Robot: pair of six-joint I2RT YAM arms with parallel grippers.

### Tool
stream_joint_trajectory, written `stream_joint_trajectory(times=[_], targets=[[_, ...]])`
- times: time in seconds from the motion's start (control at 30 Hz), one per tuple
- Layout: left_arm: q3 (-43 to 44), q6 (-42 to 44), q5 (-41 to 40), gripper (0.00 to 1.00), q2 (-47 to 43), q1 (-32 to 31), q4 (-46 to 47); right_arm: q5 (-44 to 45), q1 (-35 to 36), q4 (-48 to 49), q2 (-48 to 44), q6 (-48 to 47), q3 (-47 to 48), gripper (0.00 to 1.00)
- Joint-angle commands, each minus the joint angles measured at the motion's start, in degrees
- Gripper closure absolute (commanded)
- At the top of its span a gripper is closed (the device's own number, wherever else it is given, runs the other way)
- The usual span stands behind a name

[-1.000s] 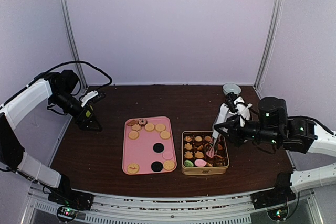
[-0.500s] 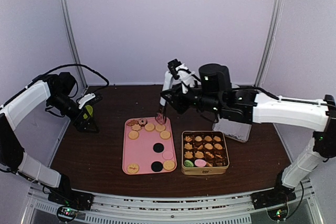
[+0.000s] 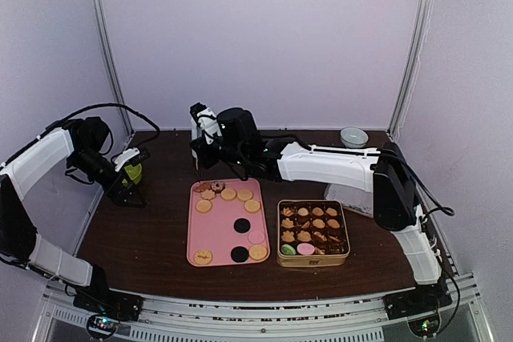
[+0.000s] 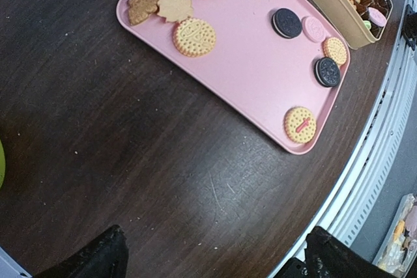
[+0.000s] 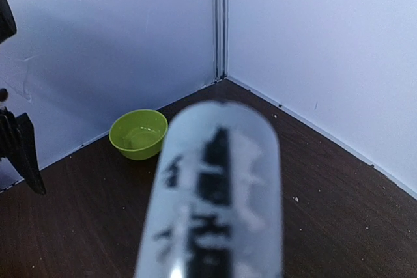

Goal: Pack the cookies
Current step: Pick up the fake cookies from the plate.

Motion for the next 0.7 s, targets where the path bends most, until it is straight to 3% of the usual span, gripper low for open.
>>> stream_joint_trajectory(times=[0.0,0.4,0.67], targets=[[-0.4,1.6,0.9,0.02,-0.5,0.6,1.6,2.3,-0.3,1.3,1.6,0.3,2.6,0.74],[-0.7,1.7,1.6,0.02,-0.4,0.6,1.5,2.8,0.2,3.6,1.9,1.8,-2.0,0.64],[-0.8,1.8,1.8,0.03,-0.9,0.6,1.0,2.0,0.4,4.8,-0.1,2.7,-6.0,0.63]])
